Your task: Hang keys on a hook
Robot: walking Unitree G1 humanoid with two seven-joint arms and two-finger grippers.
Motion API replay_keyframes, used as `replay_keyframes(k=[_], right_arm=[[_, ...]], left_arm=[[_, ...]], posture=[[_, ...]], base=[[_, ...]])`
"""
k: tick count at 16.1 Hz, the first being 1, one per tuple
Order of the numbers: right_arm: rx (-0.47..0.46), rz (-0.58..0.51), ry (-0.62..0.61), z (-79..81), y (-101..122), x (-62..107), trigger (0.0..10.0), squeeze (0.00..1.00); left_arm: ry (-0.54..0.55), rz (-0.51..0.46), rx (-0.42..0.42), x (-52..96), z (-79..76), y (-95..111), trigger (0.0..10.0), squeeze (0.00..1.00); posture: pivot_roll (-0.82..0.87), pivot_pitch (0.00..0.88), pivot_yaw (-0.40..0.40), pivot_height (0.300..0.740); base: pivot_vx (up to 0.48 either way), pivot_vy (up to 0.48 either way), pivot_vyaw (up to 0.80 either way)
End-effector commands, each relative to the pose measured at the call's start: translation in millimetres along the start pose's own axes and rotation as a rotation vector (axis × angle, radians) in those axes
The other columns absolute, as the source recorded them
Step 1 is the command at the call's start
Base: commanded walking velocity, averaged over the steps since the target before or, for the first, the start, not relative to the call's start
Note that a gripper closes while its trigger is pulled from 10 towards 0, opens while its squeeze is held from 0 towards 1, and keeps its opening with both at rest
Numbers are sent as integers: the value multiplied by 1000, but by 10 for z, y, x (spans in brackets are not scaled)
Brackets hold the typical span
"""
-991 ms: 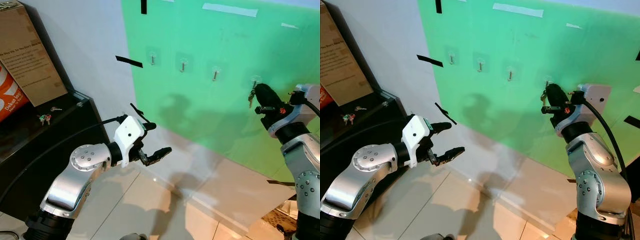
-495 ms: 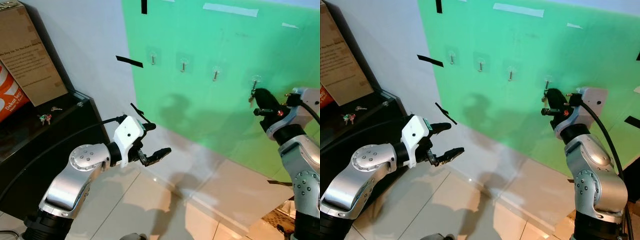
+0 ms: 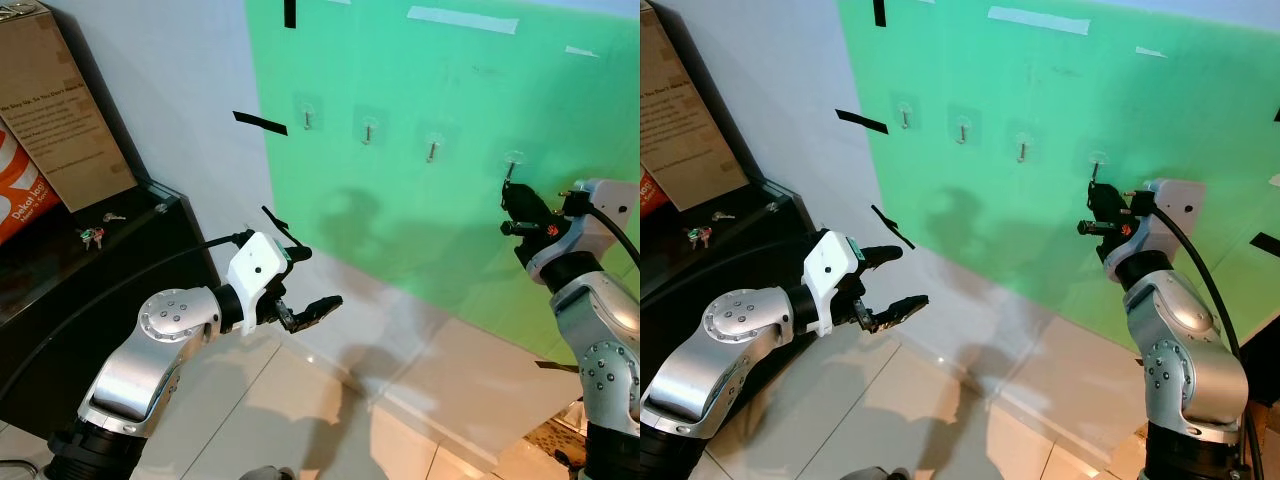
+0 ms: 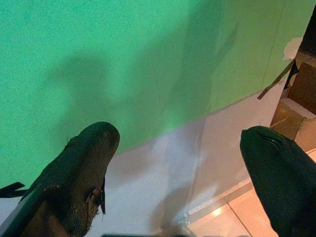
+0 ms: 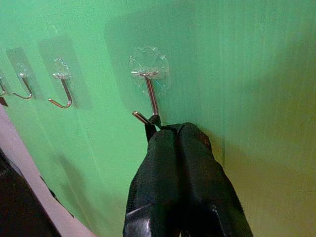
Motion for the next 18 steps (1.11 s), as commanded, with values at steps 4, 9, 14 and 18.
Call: replay_keyframes(k=[4,9,14,18], right_arm=[[-130,0,-24,-52,-84,54,10000,1000],[-135,23,-34,-30,-125,60,10000,1000],[-76,-35,-39,-58,-94,74,10000,1000],[-68,-32,-51,-46,-148,78,10000,1000]], left_arm=[[-5,-15,-18,4,5,65,10000,0],[-9,-15,-17,-3,-1,67,10000,0],[-8,-17,-16,-21,-3,79,10000,0],[-9,-20,-13,-28,-16,81,10000,0]], posture=[[-64,0,89,740],[-64,0,89,740],[-63,0,86,740],[-62,0,83,740]], base=[[0,0,0],[0,0,0],[0,0,0],[0,0,0]])
Point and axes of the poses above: a point about 5 cm out from each wrist's last joint towards the gripper, its own x axis pointing back from the gripper into the wrist, its own y axis along the axis of the wrist's last joint, z = x × y, the point moved 5 cm from there along -x, pointing out of the wrist towards the gripper, and after that the axes turned 7 degrees about x, right-handed, at the moved point
